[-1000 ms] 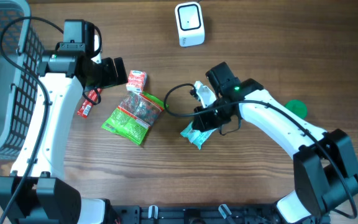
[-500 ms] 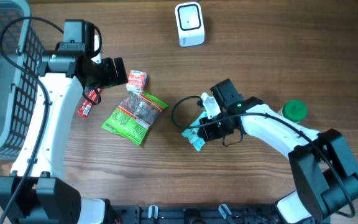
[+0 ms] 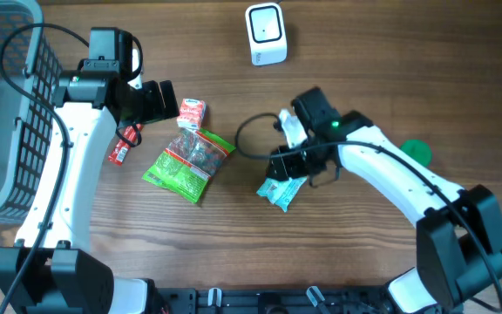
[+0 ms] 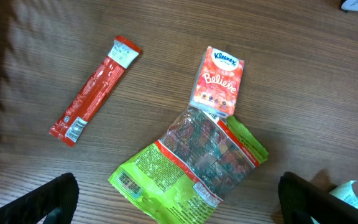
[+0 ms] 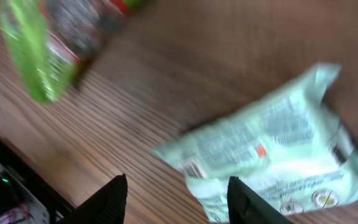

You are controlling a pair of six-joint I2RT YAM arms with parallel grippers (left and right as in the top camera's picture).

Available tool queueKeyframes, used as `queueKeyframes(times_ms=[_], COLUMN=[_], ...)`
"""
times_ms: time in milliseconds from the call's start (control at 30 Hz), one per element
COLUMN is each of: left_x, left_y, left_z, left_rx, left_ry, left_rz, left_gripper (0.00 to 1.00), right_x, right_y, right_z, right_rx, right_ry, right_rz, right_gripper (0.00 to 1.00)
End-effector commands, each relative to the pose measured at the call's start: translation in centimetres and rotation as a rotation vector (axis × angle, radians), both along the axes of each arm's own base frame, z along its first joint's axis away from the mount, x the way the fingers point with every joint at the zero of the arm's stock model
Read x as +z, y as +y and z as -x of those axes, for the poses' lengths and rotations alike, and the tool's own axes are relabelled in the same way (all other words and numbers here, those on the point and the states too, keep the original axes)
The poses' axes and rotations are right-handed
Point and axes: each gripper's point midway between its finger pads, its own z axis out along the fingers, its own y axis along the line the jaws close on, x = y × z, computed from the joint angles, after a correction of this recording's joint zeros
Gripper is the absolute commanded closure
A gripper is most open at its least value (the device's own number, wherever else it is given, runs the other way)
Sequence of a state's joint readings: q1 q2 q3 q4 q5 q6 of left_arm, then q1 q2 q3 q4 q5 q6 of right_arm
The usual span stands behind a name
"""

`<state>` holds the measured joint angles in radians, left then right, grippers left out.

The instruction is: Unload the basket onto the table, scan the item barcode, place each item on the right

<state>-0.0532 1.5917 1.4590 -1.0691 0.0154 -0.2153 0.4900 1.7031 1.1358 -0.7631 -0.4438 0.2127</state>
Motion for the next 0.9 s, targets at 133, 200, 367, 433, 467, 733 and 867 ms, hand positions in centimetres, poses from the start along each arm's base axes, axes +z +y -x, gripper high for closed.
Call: queueKeyframes(times_ms=[133,200,367,433,467,733,867], left_x=[0.0,0.0,0.0,0.0,0.0,0.0,0.0], left_y=[0.1,0.1,0.1,0.1,0.1,0.1,0.1], left_z=[-0.1,-0.1,-0.1,-0.1,-0.1,-0.1,-0.1], left_rx=[0.003,0.004,0.004,0.003,0.003,0.004,0.004], left_ry=[-0.002,-0.002,-0.002,-0.002,-0.002,-0.002,-0.002], left_rz=[-0.004,-0.004,-0.004,-0.004,-0.004,-0.004,-0.004], left_gripper=[0.00,0.00,0.00,0.00,0.00,0.00,0.00], right_x=[1.1,0.6,0.2,0.2,0.1,-1.6,-2.4], right_y=[-0.8,-2.2,-3.7,-3.8,-4.0,-6.0,-6.1], right_z=[-1.0,-1.5,-2.4,-2.6,-2.7,-3.5,-3.4], right_rx=[-0.012,-0.032,0.075,0.098,0.101,0.070,0.046], right_ry=[-0.058,-0.085,-0.177,-0.191,-0.194,-0.198,-0.168], right_rz=[0.054,0.137,0.216,0.218,0.224,0.355,0.363], right_gripper=[0.39,0.28,0.24,0.22,0.21,0.17,0.17])
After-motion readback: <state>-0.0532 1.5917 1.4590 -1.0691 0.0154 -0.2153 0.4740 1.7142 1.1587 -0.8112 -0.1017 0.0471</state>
